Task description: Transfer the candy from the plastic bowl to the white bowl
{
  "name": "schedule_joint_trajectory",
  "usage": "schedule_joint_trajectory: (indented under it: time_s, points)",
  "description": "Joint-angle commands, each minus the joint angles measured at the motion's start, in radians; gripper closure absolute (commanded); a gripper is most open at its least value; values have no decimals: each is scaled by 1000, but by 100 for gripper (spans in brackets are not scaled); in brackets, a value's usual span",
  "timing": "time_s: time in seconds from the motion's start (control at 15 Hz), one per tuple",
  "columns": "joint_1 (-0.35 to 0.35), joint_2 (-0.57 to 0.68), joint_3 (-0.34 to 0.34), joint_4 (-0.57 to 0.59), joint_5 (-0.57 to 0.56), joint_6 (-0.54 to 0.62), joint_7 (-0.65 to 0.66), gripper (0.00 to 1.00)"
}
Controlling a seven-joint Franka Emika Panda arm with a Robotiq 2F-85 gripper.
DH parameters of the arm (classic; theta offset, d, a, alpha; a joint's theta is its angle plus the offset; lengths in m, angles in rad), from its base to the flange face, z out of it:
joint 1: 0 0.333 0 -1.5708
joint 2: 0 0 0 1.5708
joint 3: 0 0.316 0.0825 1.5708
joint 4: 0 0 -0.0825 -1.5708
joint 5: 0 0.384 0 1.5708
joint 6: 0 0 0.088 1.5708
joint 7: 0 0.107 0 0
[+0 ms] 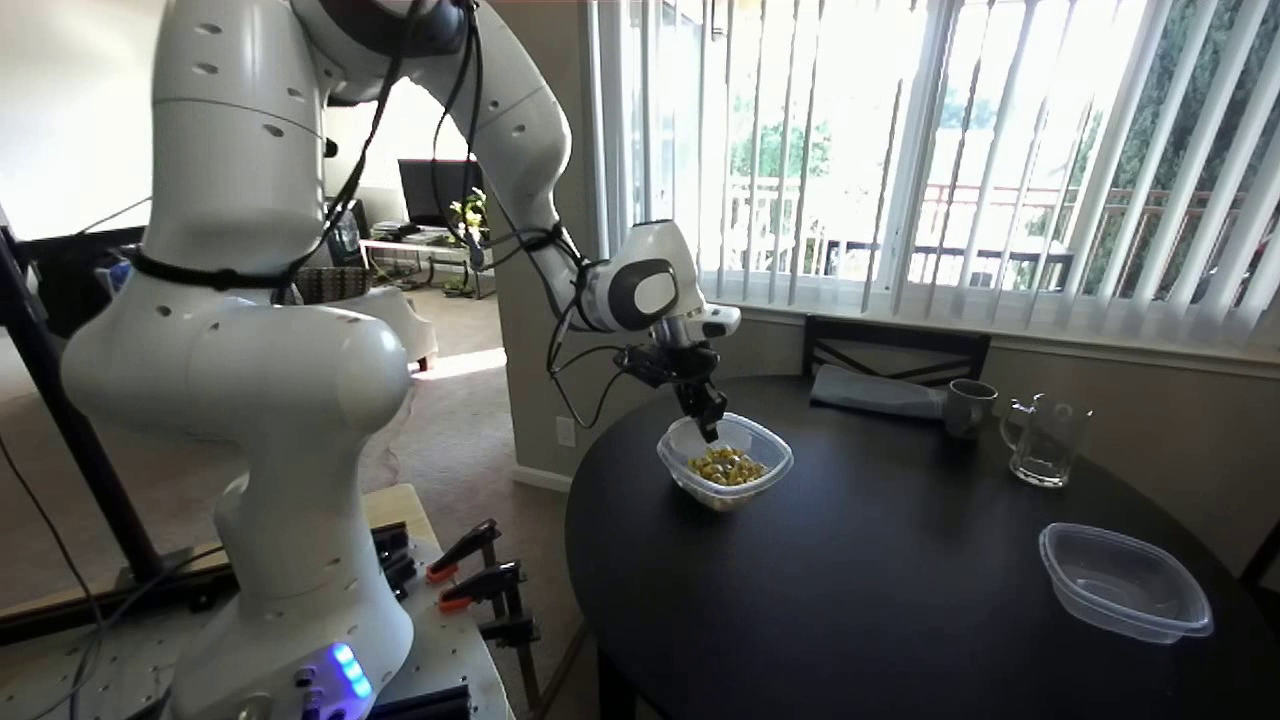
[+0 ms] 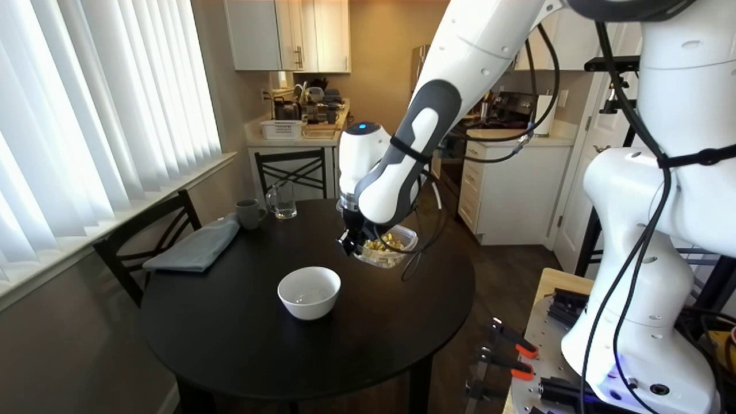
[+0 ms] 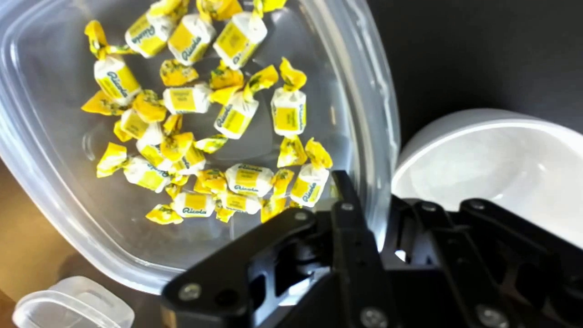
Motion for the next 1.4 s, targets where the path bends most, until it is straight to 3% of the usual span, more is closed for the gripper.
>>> schedule_joint_trajectory:
  time_s: [0.0, 0.07, 0.13, 0.2, 0.27, 0.33, 0.53, 0.93, 1.2, 1.27, 1.33]
  points:
    - [-36, -253, 15, -115, 14, 2, -171, 95]
    - [-51, -292, 30, -123, 27, 0, -213, 95]
    - [-203, -345, 177, -124, -33, -1, -197, 95]
    - [-250, -366, 239, -123, 9, -7, -248, 95]
    - [-156, -366, 174, -121, 146, -8, -367, 95]
    - [-177, -387, 217, -118, 210, -11, -424, 95]
    - [-124, -438, 218, -94, 462, -54, -652, 95]
    - [-31, -421, 127, 32, 895, -274, -1084, 95]
    - [-49, -298, 67, 141, 1104, -472, -1378, 95]
    - [-243, -251, 235, 169, 1160, -537, -1452, 95]
    - [-285, -209, 255, 195, 1203, -594, -1515, 95]
